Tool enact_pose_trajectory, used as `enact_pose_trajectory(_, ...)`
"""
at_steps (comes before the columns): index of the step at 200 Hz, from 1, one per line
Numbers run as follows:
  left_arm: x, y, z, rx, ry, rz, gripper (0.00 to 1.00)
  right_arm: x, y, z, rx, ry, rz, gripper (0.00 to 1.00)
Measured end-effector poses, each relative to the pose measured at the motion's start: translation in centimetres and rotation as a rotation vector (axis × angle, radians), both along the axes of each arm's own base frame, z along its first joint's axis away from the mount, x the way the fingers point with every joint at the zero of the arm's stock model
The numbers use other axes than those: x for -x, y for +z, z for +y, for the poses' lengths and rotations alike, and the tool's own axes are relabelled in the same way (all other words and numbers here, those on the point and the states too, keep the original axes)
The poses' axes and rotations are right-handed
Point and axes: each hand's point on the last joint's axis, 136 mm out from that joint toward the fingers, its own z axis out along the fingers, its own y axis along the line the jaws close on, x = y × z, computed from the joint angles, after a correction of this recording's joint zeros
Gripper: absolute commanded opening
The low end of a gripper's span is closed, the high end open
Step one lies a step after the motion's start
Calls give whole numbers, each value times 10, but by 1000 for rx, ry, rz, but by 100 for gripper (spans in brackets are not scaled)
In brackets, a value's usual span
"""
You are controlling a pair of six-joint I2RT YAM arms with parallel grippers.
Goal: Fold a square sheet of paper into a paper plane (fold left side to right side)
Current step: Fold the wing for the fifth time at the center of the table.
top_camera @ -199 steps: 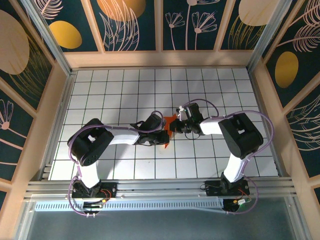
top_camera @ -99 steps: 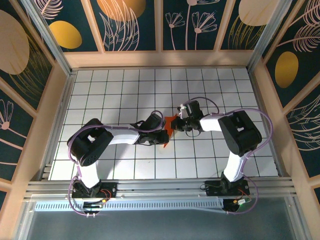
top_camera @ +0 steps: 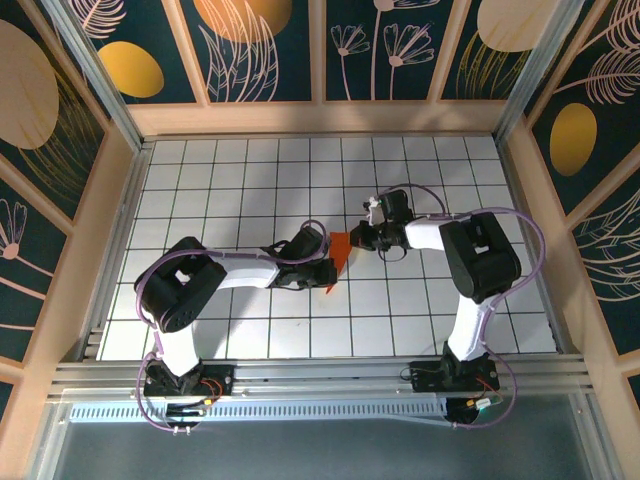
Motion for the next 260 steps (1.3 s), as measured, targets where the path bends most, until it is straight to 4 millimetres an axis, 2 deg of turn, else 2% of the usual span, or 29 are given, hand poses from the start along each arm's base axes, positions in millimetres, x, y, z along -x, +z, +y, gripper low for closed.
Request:
enact_pose_trajectory(59,-2,0,1,-6,8,-10,0,-22,1,-12,-20,-32,5,0)
enact_pose_trajectory(106,-2,0,1,-5,8,-10,0,-49,2,-35,14,-98,-39,0)
enact_pose_trajectory(132,-3,0,1,-6,10,-11,0,-55,4,-44,32,-126,-52,0)
enact_pose_trajectory(150,-3,0,2,-11,14,-15,0,-54,15,-49,39,-142,-75,0)
enact_pose_trajectory(179,-4,1,3,-15,18,-19,0,-37,48,-48,-3,-142,-118,0)
enact_pose_trajectory(197,-3,1,4,-19,19,-21,0,-16,59,-34,-48,-114,-112,0)
enact_pose_trajectory(211,-3,1,4,-21,20,-20,0,5,57,-16,-82,-76,-75,0)
enact_pose_trajectory(237,-3,1,5,-22,20,-20,0,48,41,15,-118,-9,31,0)
enact_pose_trajectory(260,-3,1,5,-22,20,-20,0,64,36,31,-139,13,80,0)
